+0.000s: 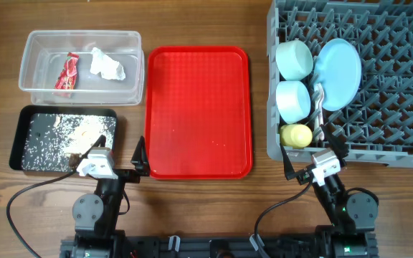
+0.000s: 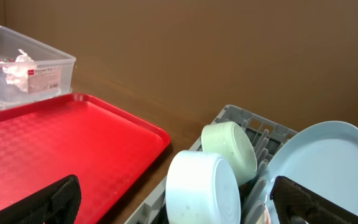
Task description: Sort waste into correct bins and load items into the dishwasher rack
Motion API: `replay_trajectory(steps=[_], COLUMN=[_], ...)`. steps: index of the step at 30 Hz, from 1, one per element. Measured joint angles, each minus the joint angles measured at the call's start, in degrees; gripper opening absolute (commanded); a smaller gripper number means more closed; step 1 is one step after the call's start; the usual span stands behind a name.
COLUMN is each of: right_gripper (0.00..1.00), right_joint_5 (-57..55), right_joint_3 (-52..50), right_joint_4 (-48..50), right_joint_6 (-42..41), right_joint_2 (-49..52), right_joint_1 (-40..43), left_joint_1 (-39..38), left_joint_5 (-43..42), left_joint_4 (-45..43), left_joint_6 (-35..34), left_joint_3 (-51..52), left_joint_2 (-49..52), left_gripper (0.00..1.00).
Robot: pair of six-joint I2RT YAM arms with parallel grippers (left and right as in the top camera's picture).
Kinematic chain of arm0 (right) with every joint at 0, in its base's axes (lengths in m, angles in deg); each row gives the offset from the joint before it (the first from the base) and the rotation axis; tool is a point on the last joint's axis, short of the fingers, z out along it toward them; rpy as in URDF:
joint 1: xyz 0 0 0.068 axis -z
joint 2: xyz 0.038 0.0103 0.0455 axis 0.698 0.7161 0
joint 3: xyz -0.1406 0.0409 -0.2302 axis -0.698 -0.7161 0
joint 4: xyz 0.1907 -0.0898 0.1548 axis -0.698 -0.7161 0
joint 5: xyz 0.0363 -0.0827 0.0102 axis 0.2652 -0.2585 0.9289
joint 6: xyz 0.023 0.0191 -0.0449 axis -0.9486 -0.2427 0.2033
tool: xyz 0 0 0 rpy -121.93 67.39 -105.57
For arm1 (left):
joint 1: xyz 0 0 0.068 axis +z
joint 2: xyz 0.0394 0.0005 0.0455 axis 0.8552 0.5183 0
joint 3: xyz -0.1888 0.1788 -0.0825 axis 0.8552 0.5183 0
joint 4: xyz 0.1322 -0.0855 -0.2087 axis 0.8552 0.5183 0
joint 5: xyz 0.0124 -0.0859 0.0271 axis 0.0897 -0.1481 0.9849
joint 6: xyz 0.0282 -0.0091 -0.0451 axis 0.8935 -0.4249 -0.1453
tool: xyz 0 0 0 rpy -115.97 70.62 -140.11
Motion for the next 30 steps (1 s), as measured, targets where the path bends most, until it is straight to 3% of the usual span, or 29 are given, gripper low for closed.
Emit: replay_trajectory(steps=[30], right_gripper=[1.00], right_joint_5=[0.0], right_joint_3=[0.0], right_joint_4=[0.0], right_joint_6=[0.0], right_joint_2=[0.0], right_joint_1=[0.0], left_joint_1=[0.0], left_joint_5=[0.0], left_joint_4=[0.0], left_joint_6=[0.0], left_joint_3=[0.0], left_joint_2=[0.0], left_gripper=[1.00])
